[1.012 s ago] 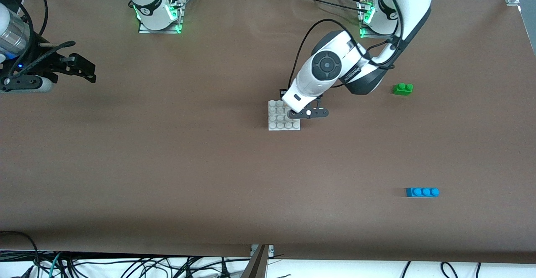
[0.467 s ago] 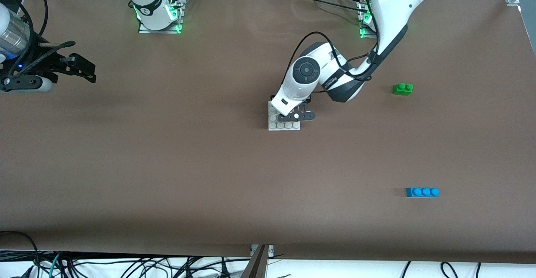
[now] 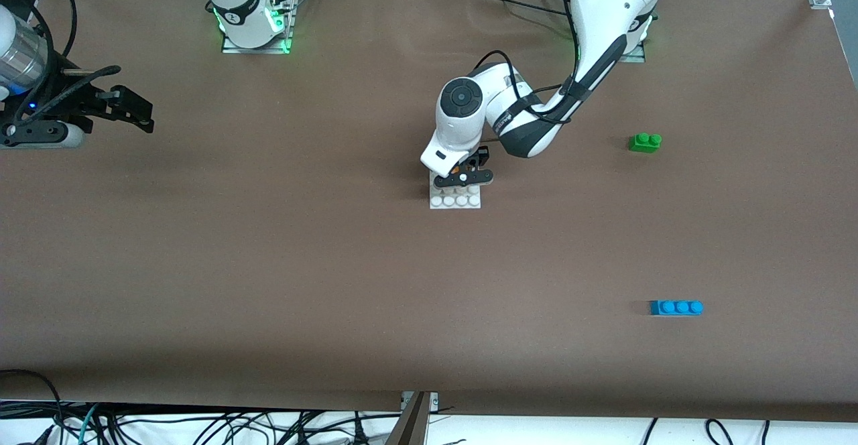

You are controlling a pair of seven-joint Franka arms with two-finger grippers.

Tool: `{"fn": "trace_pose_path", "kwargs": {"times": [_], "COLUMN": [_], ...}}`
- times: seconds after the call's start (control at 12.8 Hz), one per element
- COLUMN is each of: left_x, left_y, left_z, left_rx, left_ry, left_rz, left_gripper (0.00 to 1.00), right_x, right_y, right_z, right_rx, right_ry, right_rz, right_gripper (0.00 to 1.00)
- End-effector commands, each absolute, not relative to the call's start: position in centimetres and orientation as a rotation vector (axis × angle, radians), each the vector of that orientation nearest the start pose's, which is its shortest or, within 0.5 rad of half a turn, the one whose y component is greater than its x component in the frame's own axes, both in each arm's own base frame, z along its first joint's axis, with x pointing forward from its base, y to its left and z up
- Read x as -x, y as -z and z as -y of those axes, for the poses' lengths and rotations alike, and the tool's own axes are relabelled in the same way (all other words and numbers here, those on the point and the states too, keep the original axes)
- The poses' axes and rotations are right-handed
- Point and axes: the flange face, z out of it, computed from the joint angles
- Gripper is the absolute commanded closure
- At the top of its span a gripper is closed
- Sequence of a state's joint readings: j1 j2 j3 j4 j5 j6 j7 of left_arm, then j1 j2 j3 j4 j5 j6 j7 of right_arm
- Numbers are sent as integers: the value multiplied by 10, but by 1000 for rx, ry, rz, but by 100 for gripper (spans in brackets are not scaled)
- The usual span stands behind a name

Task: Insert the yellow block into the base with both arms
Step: 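Press the yellow block down onto the base plate studs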

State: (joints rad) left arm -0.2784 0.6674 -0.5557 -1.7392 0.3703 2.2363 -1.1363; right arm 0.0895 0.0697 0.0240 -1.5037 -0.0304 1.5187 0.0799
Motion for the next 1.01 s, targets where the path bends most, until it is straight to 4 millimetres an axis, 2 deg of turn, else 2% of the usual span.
{"fn": "trace_pose_path", "kwargs": {"times": [0.0, 0.47, 0.93], "left_x": [-482, -481, -481], "left_y": [-235, -227, -239], "left_z": [461, 464, 459], "left_rx": [3122, 3135, 3121], "left_ry": [-58, -37, -49], "left_rz": [242, 216, 175], "left_gripper": [83, 83, 83], "right_x": [-566, -566, -566], "right_y": [-616, -616, -616], "right_z": [-60, -60, -60], "right_rx": [3180, 3180, 3180], "right_ry": [-70, -70, -70], "right_rz": [33, 33, 33], "right_gripper": [0, 0, 0]}}
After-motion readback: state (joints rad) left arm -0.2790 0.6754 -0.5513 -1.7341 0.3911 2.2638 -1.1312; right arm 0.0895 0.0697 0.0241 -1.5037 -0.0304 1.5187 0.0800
